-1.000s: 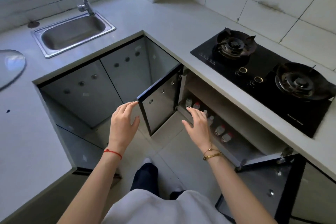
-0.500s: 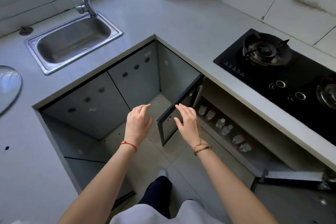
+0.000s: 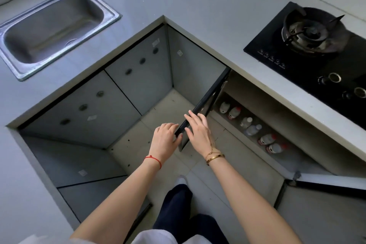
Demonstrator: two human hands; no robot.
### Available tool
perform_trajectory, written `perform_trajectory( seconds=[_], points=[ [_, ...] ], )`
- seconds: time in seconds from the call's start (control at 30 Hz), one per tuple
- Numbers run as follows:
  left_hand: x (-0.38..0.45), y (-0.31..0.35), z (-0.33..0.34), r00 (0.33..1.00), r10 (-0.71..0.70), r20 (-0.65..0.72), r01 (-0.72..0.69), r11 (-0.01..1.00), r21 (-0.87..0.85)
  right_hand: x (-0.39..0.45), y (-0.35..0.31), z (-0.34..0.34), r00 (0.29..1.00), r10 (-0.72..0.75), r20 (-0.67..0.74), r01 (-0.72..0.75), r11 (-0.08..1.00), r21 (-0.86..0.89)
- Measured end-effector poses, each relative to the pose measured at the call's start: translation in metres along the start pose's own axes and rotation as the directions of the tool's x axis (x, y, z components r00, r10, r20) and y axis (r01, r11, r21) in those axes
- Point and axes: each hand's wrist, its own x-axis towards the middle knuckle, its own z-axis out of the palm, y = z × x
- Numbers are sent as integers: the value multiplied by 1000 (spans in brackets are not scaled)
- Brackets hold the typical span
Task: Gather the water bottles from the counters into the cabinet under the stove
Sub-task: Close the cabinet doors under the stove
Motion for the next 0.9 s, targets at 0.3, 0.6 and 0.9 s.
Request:
perform_trajectory(
  seconds=[0.3,0.6,0.9],
  points=[
    [-13,10,26,993,75,-91,-80,996,-50,-21,20,2,1000,15,-3,-15,1000,9],
    [-34,78,68,942,336,-10,-336,942,14,-93,93,-25,997,46,-60,-44,998,34],
    [12,168,140,849,528,-37,-527,849,38,-146,197,-54,869,168,-466,-89,978,186]
  ],
)
